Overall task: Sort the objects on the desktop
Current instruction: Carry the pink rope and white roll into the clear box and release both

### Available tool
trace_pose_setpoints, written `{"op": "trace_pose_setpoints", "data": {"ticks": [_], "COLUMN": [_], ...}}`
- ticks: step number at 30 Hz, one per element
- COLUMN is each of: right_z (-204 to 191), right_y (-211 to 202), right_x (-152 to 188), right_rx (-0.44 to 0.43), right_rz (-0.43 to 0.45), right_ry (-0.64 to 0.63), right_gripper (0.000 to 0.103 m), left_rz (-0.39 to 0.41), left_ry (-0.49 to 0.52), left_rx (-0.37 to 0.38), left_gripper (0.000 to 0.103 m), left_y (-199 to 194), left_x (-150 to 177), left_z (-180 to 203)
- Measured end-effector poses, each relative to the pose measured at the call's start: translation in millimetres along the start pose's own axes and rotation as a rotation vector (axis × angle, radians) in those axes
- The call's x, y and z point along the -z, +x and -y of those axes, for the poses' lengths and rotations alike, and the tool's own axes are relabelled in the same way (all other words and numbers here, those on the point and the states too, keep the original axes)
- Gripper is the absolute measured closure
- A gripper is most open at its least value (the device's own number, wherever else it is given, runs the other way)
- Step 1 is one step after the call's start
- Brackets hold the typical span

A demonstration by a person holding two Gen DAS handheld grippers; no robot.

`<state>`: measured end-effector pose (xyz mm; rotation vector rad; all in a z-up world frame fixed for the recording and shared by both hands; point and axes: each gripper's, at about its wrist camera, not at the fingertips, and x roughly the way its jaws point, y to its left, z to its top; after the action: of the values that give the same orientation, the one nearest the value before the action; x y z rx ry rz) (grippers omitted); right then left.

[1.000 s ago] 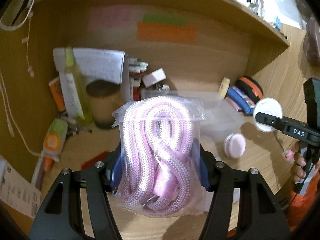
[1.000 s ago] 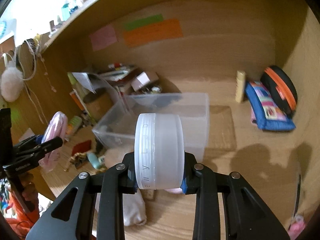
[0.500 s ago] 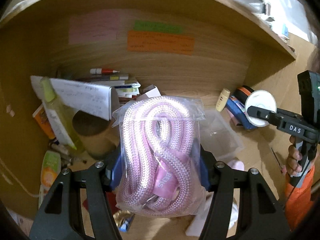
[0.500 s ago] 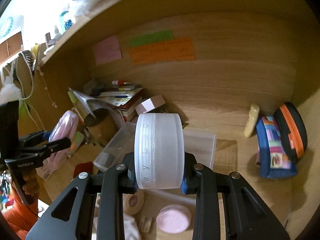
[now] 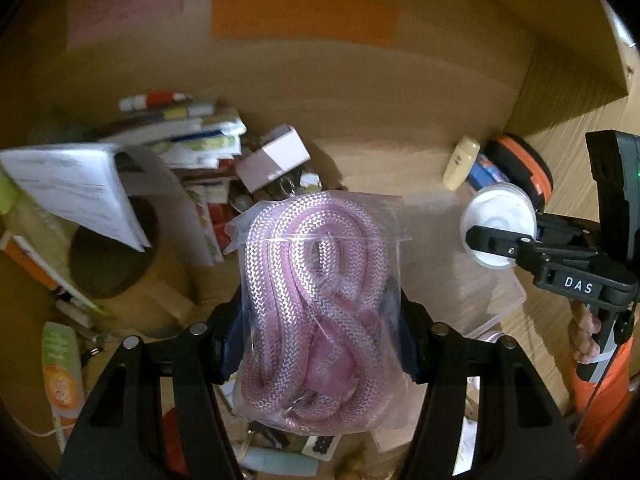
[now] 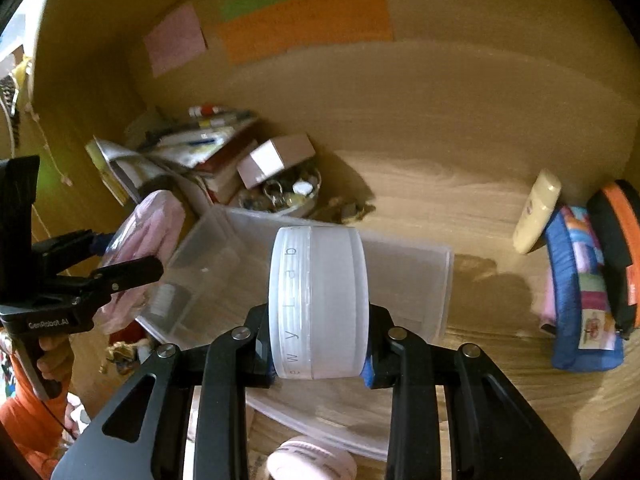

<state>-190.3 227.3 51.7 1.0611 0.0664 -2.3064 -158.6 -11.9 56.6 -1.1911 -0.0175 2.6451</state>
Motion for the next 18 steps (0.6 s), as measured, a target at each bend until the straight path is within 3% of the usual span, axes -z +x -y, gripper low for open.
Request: {"op": "trace_pose_setpoints", "data": {"ticks": [18], "right_z": [10.4], "right_y": [65.6], "right_x": [11.6], "right_rx": [0.034], "right_rz": [-0.201], "right_ry": [-0.060], "right_gripper": [0.076], "left_rz": [-0.149], "left_ry": [0.092], "left_rx": [0.002], "left_gripper": [0.042], "left_y": [65.5], "left_x": [-0.8], "left_z": [19.0]}}
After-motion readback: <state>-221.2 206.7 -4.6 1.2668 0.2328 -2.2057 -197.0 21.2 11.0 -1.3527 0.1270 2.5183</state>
